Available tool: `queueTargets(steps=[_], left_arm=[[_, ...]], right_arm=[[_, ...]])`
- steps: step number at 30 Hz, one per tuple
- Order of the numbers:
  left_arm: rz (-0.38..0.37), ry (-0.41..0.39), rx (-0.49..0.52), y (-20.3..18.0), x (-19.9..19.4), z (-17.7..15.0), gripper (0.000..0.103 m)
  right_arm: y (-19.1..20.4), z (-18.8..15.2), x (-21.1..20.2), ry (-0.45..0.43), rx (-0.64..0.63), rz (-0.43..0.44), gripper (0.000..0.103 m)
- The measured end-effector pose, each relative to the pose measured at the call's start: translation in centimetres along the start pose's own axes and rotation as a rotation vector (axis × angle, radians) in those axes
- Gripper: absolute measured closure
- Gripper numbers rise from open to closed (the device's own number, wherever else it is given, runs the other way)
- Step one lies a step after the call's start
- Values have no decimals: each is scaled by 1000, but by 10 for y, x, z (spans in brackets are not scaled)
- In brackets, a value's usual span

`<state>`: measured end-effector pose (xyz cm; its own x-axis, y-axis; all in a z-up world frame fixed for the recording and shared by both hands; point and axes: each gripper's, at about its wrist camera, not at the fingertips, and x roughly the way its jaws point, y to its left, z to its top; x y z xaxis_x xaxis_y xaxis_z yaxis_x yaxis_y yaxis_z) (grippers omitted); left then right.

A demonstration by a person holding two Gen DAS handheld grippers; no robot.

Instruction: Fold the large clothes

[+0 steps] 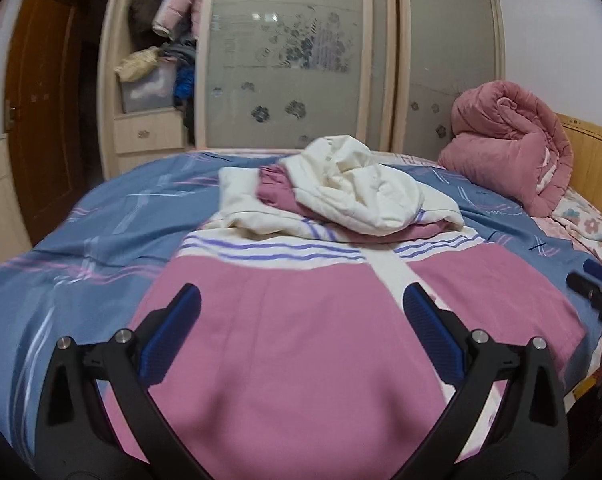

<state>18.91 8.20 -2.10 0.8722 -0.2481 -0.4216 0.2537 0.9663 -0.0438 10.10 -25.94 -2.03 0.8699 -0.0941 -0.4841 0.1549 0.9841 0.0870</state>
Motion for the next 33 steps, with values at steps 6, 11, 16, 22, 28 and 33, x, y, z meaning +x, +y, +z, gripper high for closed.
queueTargets(steps=[6, 11, 16, 22, 28, 33], left_arm=[[48, -68, -28, 18, -44, -21, 2], [56, -84, -32, 32, -71, -34, 2], [44, -137, 112, 26, -103, -46, 2], [73, -109, 301, 21, -113, -74, 2], [51, -35, 452, 8, -104, -100, 2], [26, -23, 539, -9, -101, -109, 2]], right_arm=[[2, -5, -16, -30, 4, 17, 1], [10, -13, -45, -113, -36, 51, 1], [35, -32, -87, -291, -331, 5, 1], [49, -92, -86, -274, -773, -173, 1], [48, -141, -69, -132, -975, -174, 1], [52, -161, -53, -84, -1066, -202, 1]])
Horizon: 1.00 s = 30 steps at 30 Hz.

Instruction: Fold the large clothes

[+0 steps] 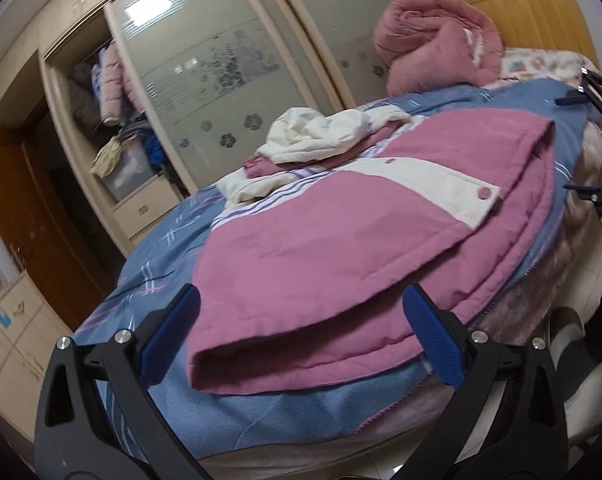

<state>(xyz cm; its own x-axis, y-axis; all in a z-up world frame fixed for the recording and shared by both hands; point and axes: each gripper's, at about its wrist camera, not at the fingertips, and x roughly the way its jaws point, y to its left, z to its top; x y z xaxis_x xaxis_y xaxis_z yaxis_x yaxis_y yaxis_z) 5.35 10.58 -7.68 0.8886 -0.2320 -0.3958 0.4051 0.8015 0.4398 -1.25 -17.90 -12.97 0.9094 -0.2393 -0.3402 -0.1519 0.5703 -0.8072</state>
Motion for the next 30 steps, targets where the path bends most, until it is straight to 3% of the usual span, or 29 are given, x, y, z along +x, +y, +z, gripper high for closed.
queueTargets(steps=[6, 18, 23, 30], left_arm=[[-39, -19, 19, -11, -3, 4, 2], [-80, 1, 27, -21, 2, 3, 2], [-130, 19, 67, -32, 5, 0, 2], [-162, 49, 176, -59, 14, -5, 2]], right_arm=[[14, 2, 11, 12, -77, -25, 1], [11, 21, 35, 17, -49, -82, 1], [-6, 41, 39, 6, 53, -77, 1], [-58, 58, 39, -4, 353, -25, 1]])
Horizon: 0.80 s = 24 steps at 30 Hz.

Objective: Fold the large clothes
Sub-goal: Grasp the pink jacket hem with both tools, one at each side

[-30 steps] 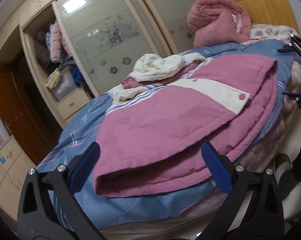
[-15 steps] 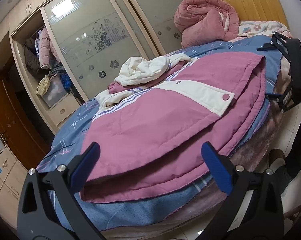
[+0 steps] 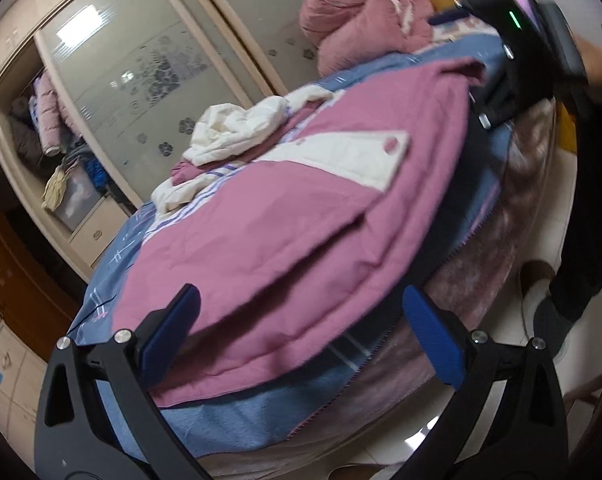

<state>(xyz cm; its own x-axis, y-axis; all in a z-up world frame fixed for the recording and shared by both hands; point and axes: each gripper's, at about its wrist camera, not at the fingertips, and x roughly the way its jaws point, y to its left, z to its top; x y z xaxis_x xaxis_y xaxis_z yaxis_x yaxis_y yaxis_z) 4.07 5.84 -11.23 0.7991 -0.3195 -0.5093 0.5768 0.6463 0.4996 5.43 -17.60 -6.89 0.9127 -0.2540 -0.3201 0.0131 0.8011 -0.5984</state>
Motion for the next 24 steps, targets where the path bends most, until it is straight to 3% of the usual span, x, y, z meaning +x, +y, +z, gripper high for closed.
queueTargets(steps=[4, 9, 12, 15, 16, 17, 19, 21, 24], left_arm=[[20, 50, 11, -2, 16, 1, 2], [131, 51, -15, 10, 30, 7, 2], [198, 28, -108, 30, 35, 13, 2], [202, 34, -222, 49, 39, 16, 2], [193, 49, -262, 53, 44, 16, 10], [172, 72, -291, 56, 49, 16, 34], [138, 104, -332, 56, 56, 17, 60], [122, 111, -379, 58, 59, 18, 64], [78, 119, -492, 66, 61, 17, 69]], right_arm=[[-11, 5, 1, 0, 74, 12, 1], [-19, 8, -1, -6, 152, 23, 1], [-20, 5, -1, 3, 169, 26, 1], [-21, 2, 0, 21, 187, 37, 1], [-21, 2, 1, 30, 197, 44, 1], [-22, 0, 3, 46, 209, 57, 1], [-21, -3, 7, 81, 222, 82, 1], [-16, -6, 12, 116, 215, 101, 1], [-9, -10, 18, 161, 191, 137, 24]])
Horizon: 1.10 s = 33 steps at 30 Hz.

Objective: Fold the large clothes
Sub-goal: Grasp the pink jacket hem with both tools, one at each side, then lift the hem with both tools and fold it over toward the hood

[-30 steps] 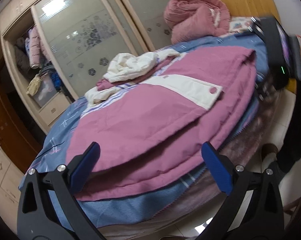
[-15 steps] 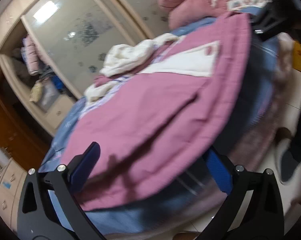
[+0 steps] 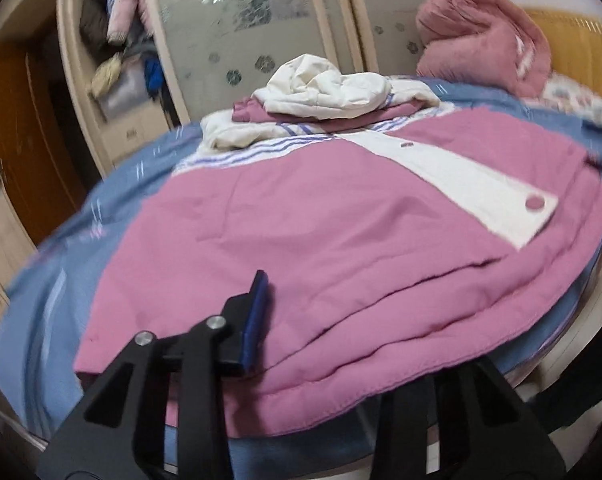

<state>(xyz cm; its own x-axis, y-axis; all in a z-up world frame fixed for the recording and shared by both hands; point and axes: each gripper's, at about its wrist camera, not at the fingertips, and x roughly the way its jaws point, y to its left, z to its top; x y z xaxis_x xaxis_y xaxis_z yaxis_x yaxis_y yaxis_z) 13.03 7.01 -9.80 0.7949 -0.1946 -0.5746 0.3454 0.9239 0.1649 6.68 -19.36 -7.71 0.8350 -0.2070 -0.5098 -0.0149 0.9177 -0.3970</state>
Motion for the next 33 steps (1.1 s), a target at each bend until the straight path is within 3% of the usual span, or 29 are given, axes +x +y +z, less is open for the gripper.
queueTargets(steps=[1, 3, 7, 13, 21, 33], left_arm=[[-10, 5, -25, 1, 0, 0, 71], [-12, 10, -59, 3, -1, 0, 76], [9, 11, -72, -2, -1, 1, 78], [-2, 78, -102, 0, 2, 6, 78], [-4, 114, -111, 0, 5, 8, 78], [-41, 96, -152, 9, -2, 16, 87]], right_arm=[[2, -1, 3, 22, -1, 23, 45], [5, -3, 7, 52, 0, 28, 66], [6, -5, 9, 77, 26, -2, 81], [-4, -4, 22, 165, 145, 75, 82], [-7, 0, 23, 198, 206, 92, 85], [-23, 11, 12, 118, 343, 134, 90]])
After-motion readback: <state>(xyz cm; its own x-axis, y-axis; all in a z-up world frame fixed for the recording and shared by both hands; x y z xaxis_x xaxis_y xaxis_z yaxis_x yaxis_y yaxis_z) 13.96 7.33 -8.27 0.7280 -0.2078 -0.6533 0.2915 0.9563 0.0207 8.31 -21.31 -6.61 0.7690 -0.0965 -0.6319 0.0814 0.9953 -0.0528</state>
